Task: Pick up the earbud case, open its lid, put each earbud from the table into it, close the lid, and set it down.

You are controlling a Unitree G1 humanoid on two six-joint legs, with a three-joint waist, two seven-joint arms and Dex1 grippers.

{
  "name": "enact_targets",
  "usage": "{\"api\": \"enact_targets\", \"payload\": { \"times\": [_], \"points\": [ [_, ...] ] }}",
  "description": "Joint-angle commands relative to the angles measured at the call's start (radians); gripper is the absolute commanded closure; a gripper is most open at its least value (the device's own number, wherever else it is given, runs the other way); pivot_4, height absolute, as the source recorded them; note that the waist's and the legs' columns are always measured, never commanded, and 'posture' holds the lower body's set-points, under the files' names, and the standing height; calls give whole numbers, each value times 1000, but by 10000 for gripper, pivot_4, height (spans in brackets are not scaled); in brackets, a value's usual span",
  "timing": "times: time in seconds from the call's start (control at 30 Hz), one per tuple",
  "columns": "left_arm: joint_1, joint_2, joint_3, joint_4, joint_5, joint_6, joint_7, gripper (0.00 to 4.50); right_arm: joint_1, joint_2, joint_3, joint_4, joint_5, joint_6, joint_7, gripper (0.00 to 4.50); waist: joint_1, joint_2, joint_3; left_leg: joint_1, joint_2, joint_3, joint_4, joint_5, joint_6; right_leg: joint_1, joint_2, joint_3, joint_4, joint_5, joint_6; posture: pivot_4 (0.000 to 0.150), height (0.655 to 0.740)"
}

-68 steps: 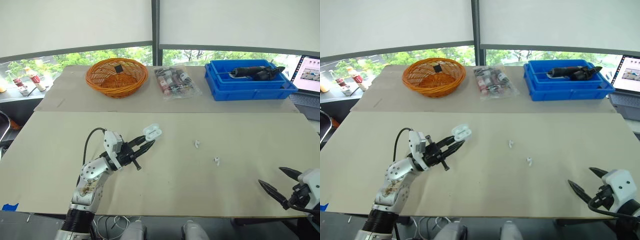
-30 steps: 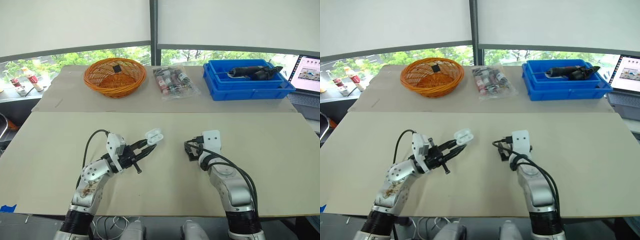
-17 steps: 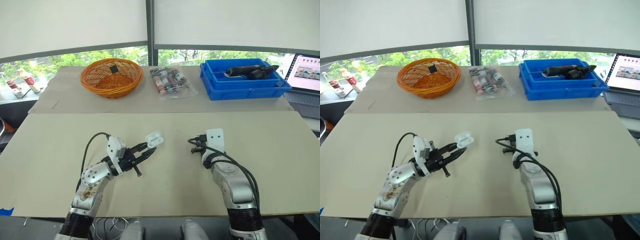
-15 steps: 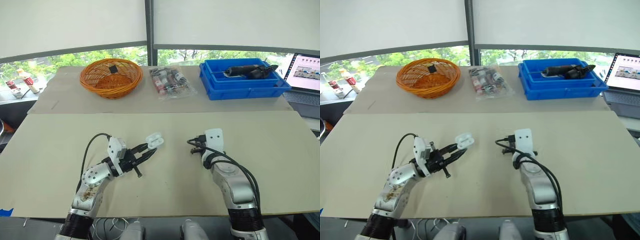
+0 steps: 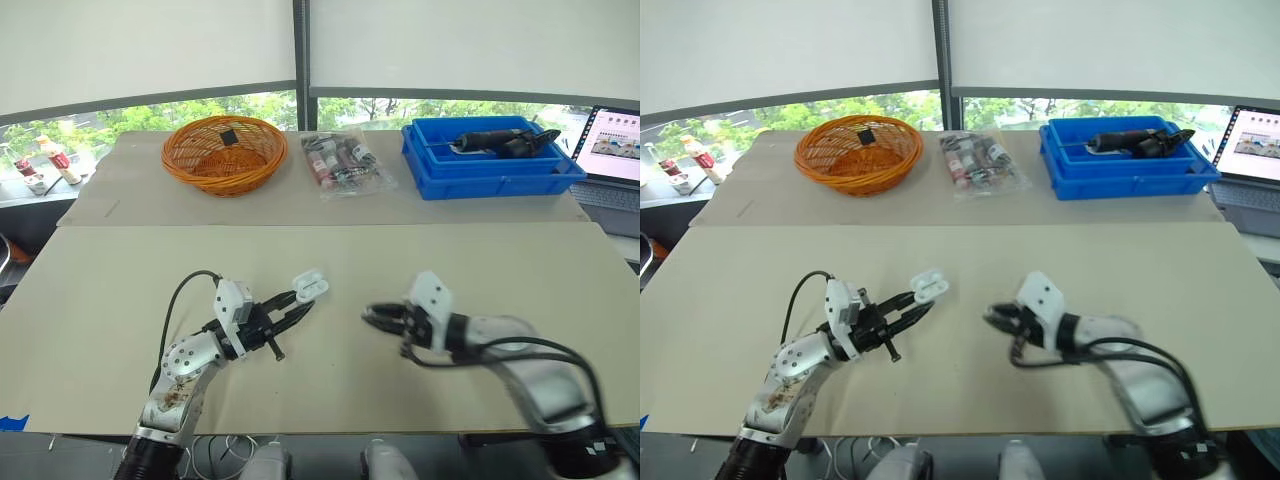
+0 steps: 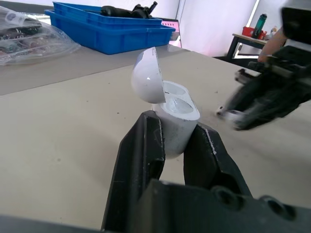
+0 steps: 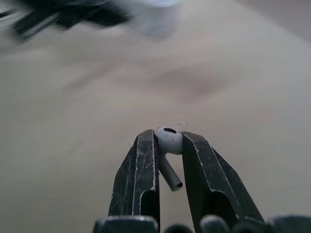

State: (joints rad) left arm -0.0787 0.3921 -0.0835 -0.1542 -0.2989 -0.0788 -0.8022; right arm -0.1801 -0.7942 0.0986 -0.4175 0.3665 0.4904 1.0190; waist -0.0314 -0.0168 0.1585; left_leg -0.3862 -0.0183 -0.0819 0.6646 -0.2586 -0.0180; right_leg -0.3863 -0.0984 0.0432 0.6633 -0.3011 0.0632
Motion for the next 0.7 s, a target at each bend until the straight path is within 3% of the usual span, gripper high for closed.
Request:
{"api": "enact_targets", "payload": {
  "times": [0.03,0.27,0.7],
  "points": [
    [21,15,14,-62,-12,10,5,39702,13,-163,-35,82,-47,-256,248,41704,5,0,0,1,0,0,0,0,0,0,0,0,0,0,0,1500,7400],
    [71,21,11,-125,-14,38,23,39702,17,-352,7,449,-186,-768,519,41704,15,-1,1,1,0,2,0,0,0,0,0,1,0,0,0,1500,7400],
    [85,11,0,-157,-12,69,48,39702,-8,-331,34,539,-202,-781,526,41704,20,-1,1,1,0,2,0,0,0,0,-1,1,1,0,0,1500,7400]
  ]
}}
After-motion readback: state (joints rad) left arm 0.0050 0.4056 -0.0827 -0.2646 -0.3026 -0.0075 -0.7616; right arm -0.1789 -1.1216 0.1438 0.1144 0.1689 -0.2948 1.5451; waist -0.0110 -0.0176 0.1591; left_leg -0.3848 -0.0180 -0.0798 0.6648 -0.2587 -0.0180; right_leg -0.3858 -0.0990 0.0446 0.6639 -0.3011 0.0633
